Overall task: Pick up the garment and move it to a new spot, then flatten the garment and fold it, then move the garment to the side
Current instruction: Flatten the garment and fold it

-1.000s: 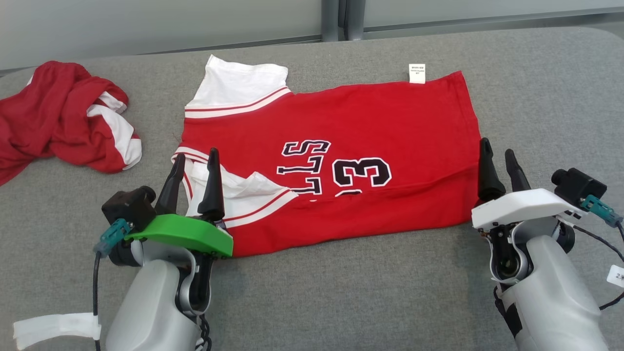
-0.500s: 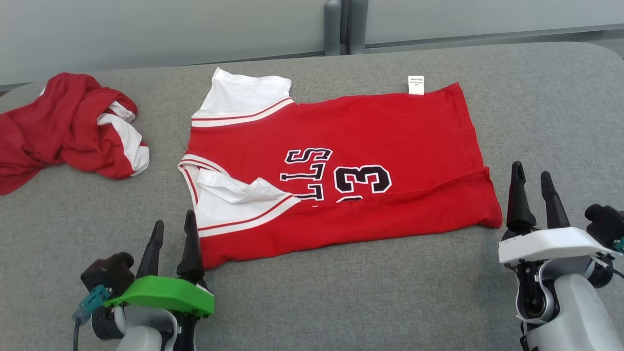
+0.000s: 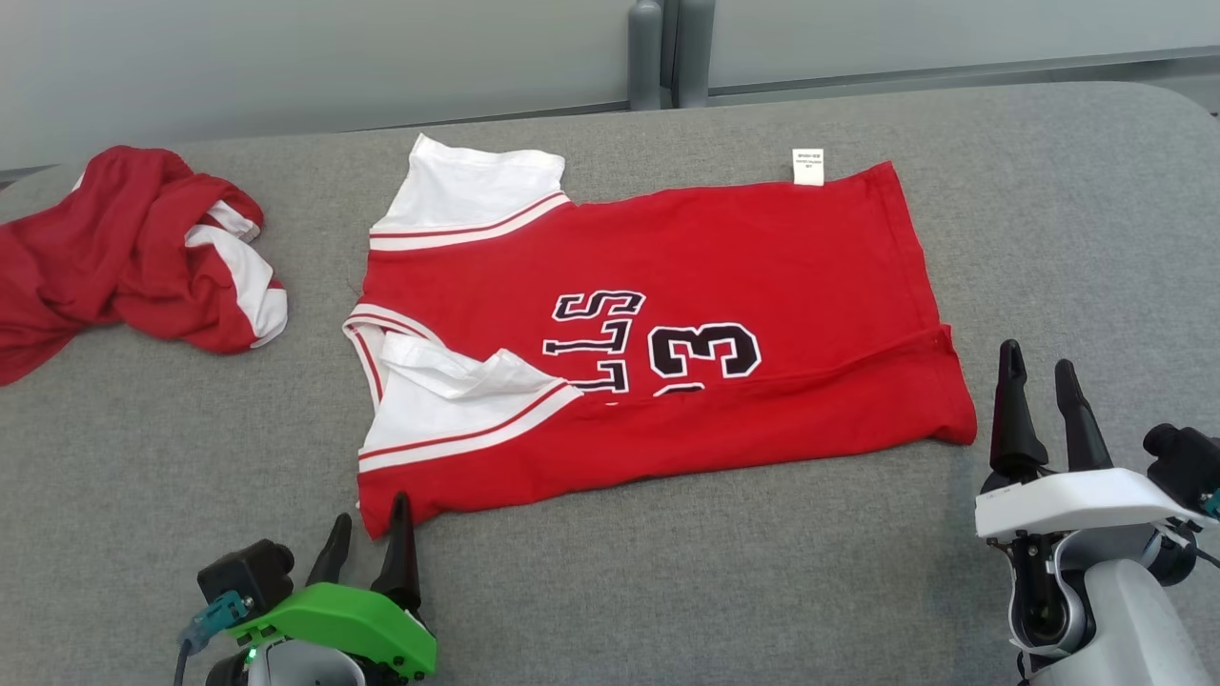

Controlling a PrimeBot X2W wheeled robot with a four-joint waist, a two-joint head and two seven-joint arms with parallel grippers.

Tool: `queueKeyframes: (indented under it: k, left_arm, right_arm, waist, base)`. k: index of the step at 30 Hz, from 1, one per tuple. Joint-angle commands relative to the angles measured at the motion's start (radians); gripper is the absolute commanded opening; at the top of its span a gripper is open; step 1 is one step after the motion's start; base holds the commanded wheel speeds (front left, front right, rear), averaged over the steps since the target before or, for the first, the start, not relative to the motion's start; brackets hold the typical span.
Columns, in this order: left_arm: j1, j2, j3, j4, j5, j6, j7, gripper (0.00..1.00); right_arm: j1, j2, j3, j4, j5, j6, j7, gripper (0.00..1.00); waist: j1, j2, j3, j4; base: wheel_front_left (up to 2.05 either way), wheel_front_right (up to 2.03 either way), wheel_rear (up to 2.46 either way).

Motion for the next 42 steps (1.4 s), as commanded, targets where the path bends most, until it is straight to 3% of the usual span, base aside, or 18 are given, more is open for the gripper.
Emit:
queueKeyframes:
  k: [1, 13, 14, 15, 20, 23, 32, 42]
  left_arm:
    - [-0.005, 0.002, -0.003, 0.013, -0.008, 0.005, 0.004, 1.0]
    - [-0.062, -0.009, -0.006, 0.13, -0.039, -0.007, 0.018, 1.0]
    - [-0.069, -0.01, -0.01, 0.14, -0.041, -0.01, 0.024, 0.79]
    - [-0.074, -0.011, -0.015, 0.15, -0.044, -0.014, 0.032, 0.49]
    - [-0.098, -0.019, -0.038, 0.197, -0.05, -0.021, 0.057, 0.22]
    - [-0.112, -0.021, -0.037, 0.211, -0.055, -0.027, 0.038, 0.0]
    - [-0.12, -0.013, -0.014, 0.158, -0.07, -0.039, -0.025, 0.0]
    - [-0.044, 0.007, -0.023, -0.012, -0.065, -0.008, -0.007, 0.0]
  right_arm:
    - [0.003, -0.003, 0.002, -0.005, 0.001, 0.0, -0.004, 1.0]
    - [-0.005, -0.003, 0.012, -0.014, 0.003, 0.0, -0.004, 1.0]
    - [-0.006, -0.003, 0.013, -0.014, 0.003, 0.0, -0.004, 1.0]
    - [-0.007, -0.003, 0.014, -0.014, 0.004, 0.0, -0.004, 1.0]
    - [-0.009, -0.003, 0.015, -0.012, 0.008, 0.0, -0.004, 1.0]
    - [-0.009, -0.003, 0.01, -0.014, 0.009, 0.0, -0.004, 1.0]
    - [0.013, -0.003, -0.007, 0.03, 0.021, 0.0, -0.004, 1.0]
    - [-0.032, -0.004, 0.026, 0.247, 0.051, 0.0, 0.025, 1.0]
  waist:
    - [0.0, 0.0102, 0.002, -0.004]
    - [0.0, 0.0102, 0.02, -0.031]
    - [0.0, 0.0102, 0.021, -0.034]
    - [0.0, 0.0102, 0.021, -0.036]
    - [0.0, 0.0102, 0.024, -0.043]
    - [0.0, 0.0102, 0.024, -0.044]
    - [0.0, 0.0102, 0.024, -0.028]
    - [0.0, 0.0102, 0.023, 0.017]
  base:
    - [0.0, 0.0, 0.0]
    - [0.0, 0.0, 0.0]
    - [0.0, 0.0, 0.0]
    - [0.0, 0.0, 0.0]
    - [0.0, 0.0, 0.0]
    - [0.0, 0.0, 0.0]
    - [0.0, 0.0, 0.0]
    - [0.0, 0.0, 0.0]
